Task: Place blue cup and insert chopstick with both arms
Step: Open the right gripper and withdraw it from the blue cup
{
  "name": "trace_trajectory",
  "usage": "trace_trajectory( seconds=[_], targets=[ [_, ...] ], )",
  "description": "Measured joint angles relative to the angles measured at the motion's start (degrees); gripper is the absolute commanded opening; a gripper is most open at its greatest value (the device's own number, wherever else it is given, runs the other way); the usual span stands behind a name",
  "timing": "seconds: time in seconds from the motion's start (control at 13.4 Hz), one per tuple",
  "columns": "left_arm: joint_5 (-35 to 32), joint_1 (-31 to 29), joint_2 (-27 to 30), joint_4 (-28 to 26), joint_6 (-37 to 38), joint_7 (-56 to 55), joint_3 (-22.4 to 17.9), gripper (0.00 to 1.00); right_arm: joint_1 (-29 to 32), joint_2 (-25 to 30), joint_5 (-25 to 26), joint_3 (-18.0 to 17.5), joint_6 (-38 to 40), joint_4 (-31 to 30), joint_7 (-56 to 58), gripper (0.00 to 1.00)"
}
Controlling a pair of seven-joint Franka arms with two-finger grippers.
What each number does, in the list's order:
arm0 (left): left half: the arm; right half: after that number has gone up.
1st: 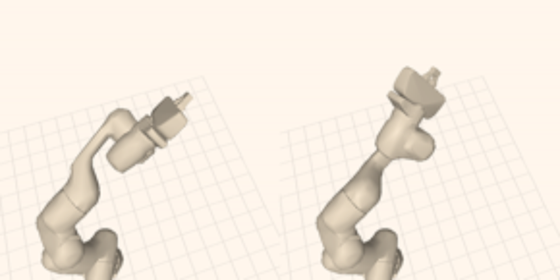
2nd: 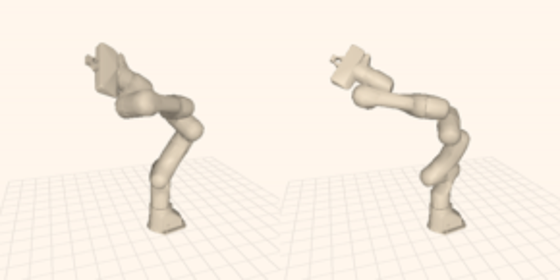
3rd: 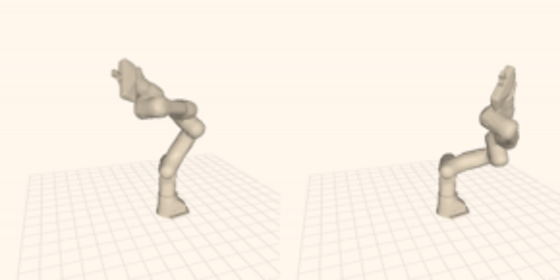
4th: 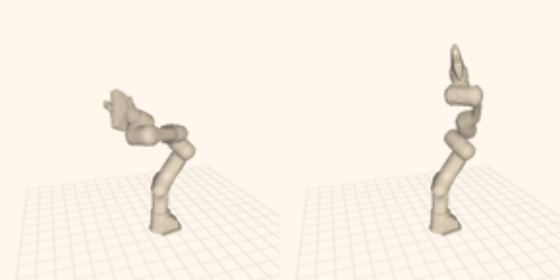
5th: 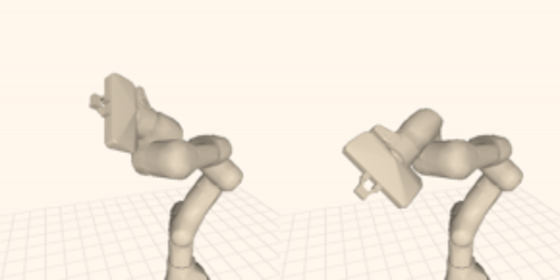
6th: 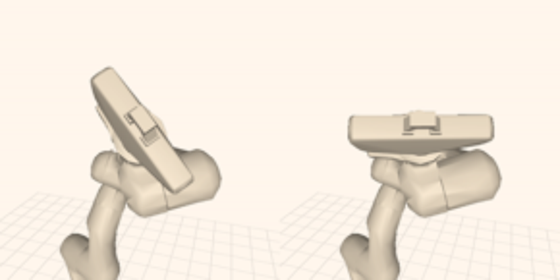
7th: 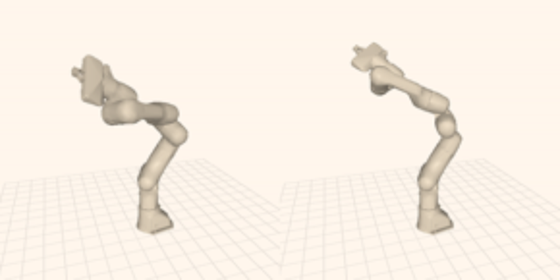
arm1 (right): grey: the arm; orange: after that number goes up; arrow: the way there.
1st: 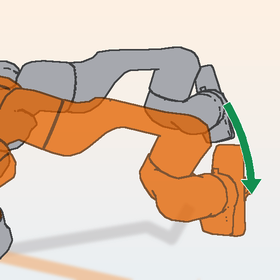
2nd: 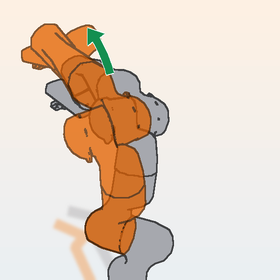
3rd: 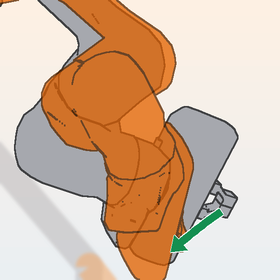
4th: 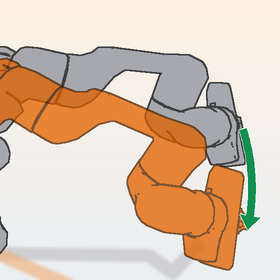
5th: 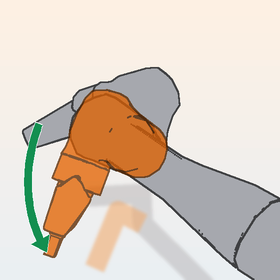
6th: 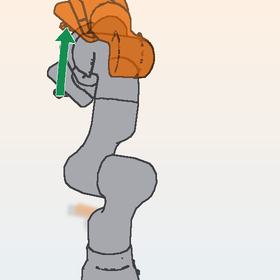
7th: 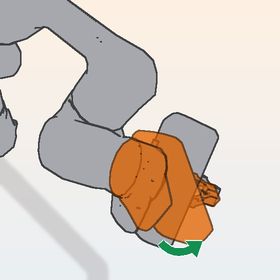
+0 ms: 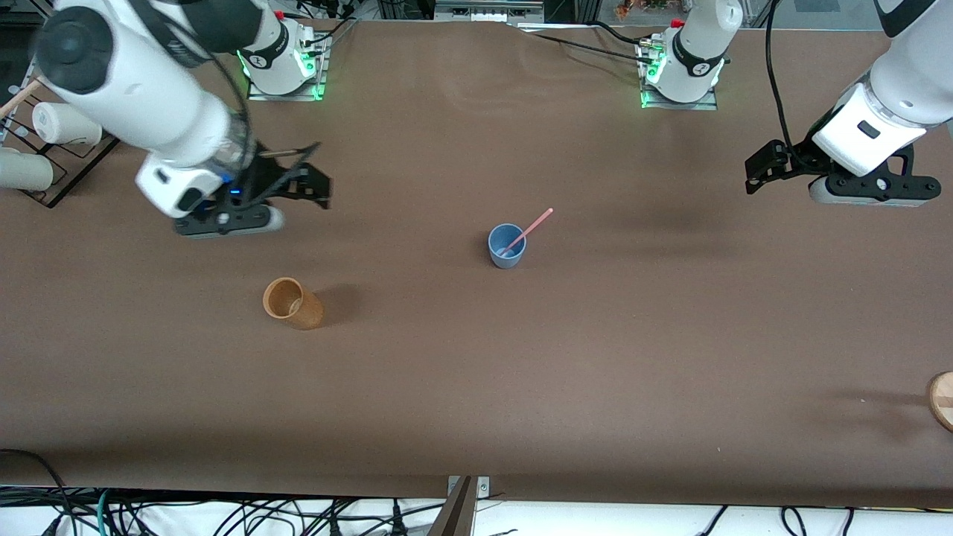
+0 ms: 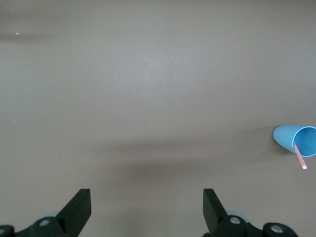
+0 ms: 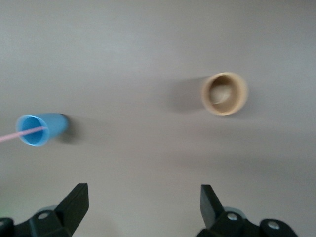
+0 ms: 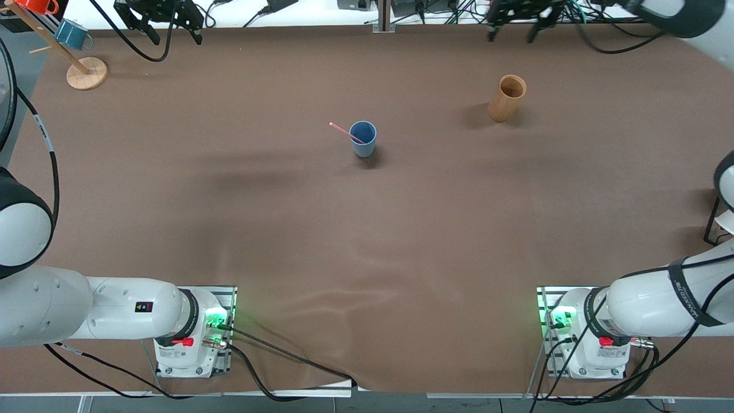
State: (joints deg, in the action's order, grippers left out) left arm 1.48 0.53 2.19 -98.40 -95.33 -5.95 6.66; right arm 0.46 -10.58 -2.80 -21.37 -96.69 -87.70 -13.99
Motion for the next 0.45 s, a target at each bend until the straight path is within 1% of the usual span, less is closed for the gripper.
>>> trace_trajectory(
  seconds=[0.15,0.22,0.3,0.45],
  targets=[
    [0.00,0.00,0.00,0.00,0.01,0.00,-0.01,1.00,1.50,1.68,1.13,3.06,1.53,-1.32,6.84,1.00],
    [0.00,0.00,0.00,0.00,0.01,0.00,-0.01,1.00,1.68,2.18,1.39,4.30,1.89,-1.57,8.50,1.00],
    [0.00,0.00,0.00,0.00,0.01,0.00,-0.01,1.00,1.70,2.49,1.46,5.02,2.15,-1.63,9.19,1.00],
    [0.00,0.00,0.00,0.00,0.02,0.00,-0.01,1.00,1.64,2.89,1.50,5.16,2.49,-1.64,9.42,1.00]
  ],
)
